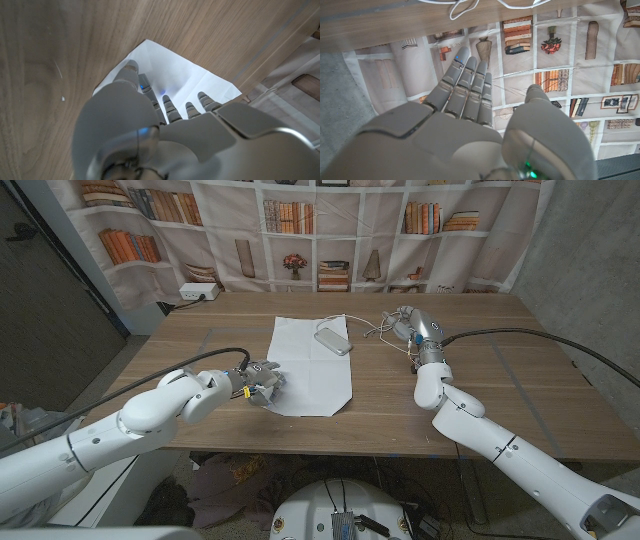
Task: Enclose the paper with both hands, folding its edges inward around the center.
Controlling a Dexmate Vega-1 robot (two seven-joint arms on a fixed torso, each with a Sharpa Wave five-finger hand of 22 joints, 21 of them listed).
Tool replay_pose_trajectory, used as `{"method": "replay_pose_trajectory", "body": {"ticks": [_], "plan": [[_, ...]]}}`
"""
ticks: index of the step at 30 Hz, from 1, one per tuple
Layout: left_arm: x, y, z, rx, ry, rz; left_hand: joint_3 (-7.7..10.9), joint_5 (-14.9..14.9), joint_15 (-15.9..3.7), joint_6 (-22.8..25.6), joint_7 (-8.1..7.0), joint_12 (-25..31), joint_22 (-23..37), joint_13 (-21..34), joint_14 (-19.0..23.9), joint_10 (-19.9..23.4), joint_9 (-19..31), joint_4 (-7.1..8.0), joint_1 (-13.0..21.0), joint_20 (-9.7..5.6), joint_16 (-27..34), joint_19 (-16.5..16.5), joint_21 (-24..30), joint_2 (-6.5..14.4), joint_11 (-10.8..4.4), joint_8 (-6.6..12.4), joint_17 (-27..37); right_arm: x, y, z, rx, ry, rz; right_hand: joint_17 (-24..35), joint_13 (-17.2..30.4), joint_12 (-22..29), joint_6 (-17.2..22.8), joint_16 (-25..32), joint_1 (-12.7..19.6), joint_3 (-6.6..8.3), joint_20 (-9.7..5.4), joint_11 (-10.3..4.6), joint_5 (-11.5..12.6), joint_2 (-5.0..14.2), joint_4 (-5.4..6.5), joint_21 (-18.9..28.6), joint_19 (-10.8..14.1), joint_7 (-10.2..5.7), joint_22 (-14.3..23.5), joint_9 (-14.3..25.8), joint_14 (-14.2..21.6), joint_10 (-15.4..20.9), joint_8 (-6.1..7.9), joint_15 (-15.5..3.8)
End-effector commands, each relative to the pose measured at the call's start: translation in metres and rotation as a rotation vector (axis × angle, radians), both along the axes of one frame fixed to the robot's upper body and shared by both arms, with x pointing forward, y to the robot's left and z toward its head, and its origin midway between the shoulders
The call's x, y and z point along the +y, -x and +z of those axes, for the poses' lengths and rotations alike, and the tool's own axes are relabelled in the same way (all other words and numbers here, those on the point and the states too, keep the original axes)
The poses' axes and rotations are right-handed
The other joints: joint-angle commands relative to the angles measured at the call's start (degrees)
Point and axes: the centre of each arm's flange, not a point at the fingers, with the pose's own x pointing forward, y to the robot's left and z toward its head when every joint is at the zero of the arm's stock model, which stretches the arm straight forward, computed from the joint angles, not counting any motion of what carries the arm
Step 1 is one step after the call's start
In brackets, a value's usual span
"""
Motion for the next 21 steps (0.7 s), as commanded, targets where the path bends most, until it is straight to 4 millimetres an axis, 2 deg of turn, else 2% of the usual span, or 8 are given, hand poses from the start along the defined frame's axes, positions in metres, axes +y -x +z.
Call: {"method": "replay_pose_trajectory", "body": {"ticks": [1, 7, 13, 21], "plan": [[0.0025, 0.0026, 0.0036, -0.011, 0.016, 0.0, -0.45, 0.0, -0.77, -0.6, -0.02, -0.2, 0.1, 0.2, -1.3, -0.4, 1.5, 0.18, 0.0, 0.34, -0.1, 0.2, 0.4, 0.0, -0.2, 1.16, 0.3, -0.0006, -0.0004, 0.0, 0.0, 0.001, -0.006, 0.1, 0.1, -0.3, 0.2, 0.0, -0.2, 0.17, 0.1, 0.0, 0.0, 0.04, -0.28, -0.4, 0.5, 0.08, 0.3, 0.1, -0.3, -0.1, -0.37, -1.2], [0.0017, 0.0029, 0.0027, 0.012, -0.002, 0.007, -1.05, -0.4, -0.77, 0.8, 0.28, -0.2, 0.1, 0.3, -1.3, -0.5, 3.0, 0.21, -0.5, 0.79, -0.3, -0.3, 0.2, -0.6, -0.33, 3.41, 0.3, -0.001, -0.0006, -0.0006, 0.004, 0.0, -0.008, 0.1, 0.1, -0.3, 0.3, 0.0, -0.2, 0.19, 0.08, -0.01, 0.0, 0.09, -0.32, -0.5, 0.5, 0.05, 0.3, 0.1, -0.3, -0.1, -0.37, -1.17], [0.0029, 0.0017, 0.0022, 0.032, -0.019, 0.029, -1.82, -0.7, -0.53, -0.6, 0.51, -0.4, 0.1, 0.4, -1.8, -0.9, 2.3, 0.34, -1.2, 1.35, -0.5, -1.0, 0.0, -1.5, -0.27, 3.12, 0.2, -0.0025, -0.0006, -0.0008, 0.005, 0.0, -0.007, 0.1, 0.1, -0.3, 0.2, 0.0, -0.2, 0.24, 0.07, 0.0, 0.1, 0.18, -0.37, -0.5, 0.5, 0.04, 0.3, 0.1, -0.3, 0.0, -0.38, -1.16], [0.0024, -0.0001, -0.001, 0.059, -0.033, 0.043, -2.22, -0.9, -0.43, 2.0, 1.04, -0.3, 0.1, 0.5, -1.8, -0.5, 1.4, 0.59, -1.9, 1.6, -0.5, -1.2, 0.0, -1.8, -0.1, 3.86, 0.2, -0.0029, -0.0007, -0.0011, 0.008, -0.002, -0.007, 0.1, 0.1, -0.3, 0.2, 0.0, -0.1, 0.3, 0.07, -0.04, 0.1, 0.29, -0.43, -0.6, 0.5, 0.01, 0.3, 0.1, -0.3, -0.1, -0.38, -1.19]]}}
